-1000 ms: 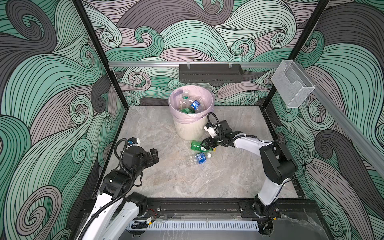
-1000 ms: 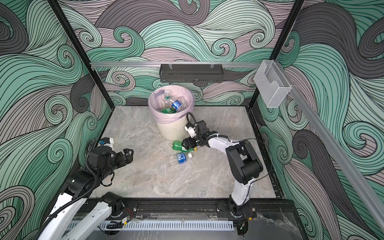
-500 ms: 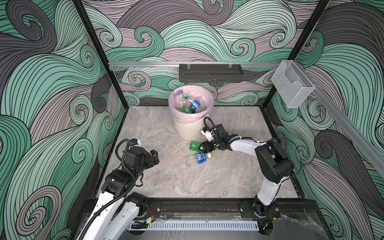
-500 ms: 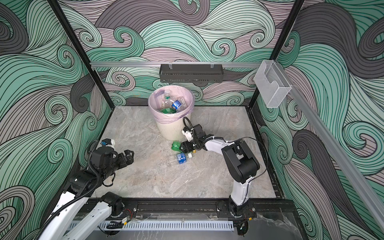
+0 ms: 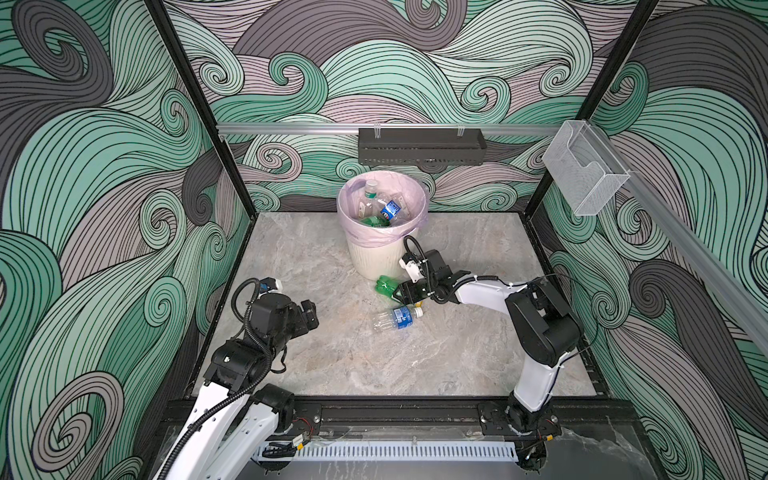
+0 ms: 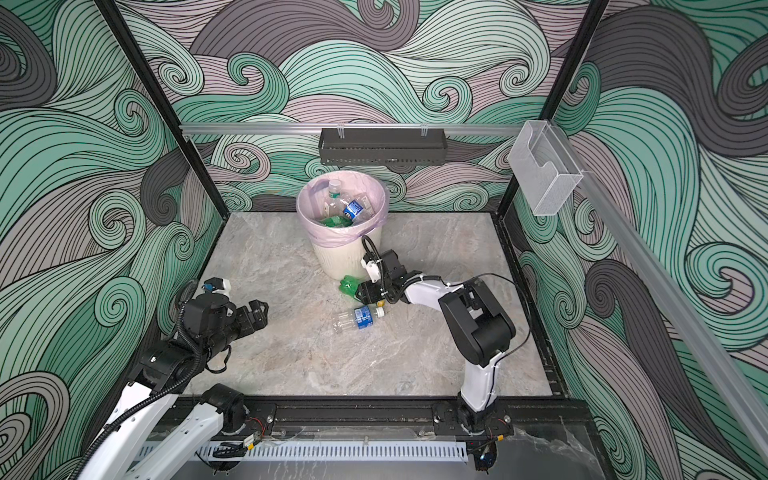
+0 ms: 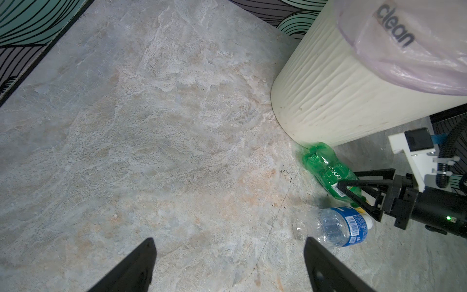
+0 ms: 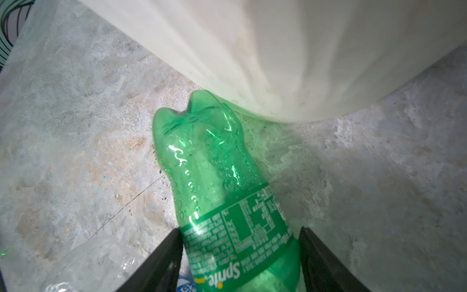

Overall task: Throw the plastic bottles in the bin
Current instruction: 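Close the right gripper on the green soda bottle while the left draws back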

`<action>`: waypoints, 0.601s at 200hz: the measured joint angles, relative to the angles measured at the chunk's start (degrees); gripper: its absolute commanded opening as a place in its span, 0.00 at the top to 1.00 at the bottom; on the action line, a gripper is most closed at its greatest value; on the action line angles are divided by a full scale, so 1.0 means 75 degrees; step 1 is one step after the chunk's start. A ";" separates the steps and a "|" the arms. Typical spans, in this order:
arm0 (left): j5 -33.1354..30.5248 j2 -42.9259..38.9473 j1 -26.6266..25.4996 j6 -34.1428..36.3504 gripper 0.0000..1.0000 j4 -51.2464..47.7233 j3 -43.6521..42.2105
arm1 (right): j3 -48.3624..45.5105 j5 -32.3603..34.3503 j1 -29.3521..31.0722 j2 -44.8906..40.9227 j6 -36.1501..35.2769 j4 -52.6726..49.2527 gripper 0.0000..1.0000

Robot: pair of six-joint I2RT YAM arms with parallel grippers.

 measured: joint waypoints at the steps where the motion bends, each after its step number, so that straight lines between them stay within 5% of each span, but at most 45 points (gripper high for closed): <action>1: 0.0000 0.0000 0.0000 0.0003 0.07 0.0000 0.0000 | -0.0009 0.0003 0.0006 -0.0003 -0.0006 0.0012 0.36; 95: -0.0003 0.0035 0.0000 0.0000 0.07 0.0055 -0.0122 | -0.1134 0.0903 0.0114 -0.1096 0.0187 0.0058 0.37; 120: 0.0000 0.0114 0.0000 -0.0003 0.07 0.0090 -0.0131 | -0.1160 0.1029 0.0114 -0.1212 0.0085 -0.0160 0.26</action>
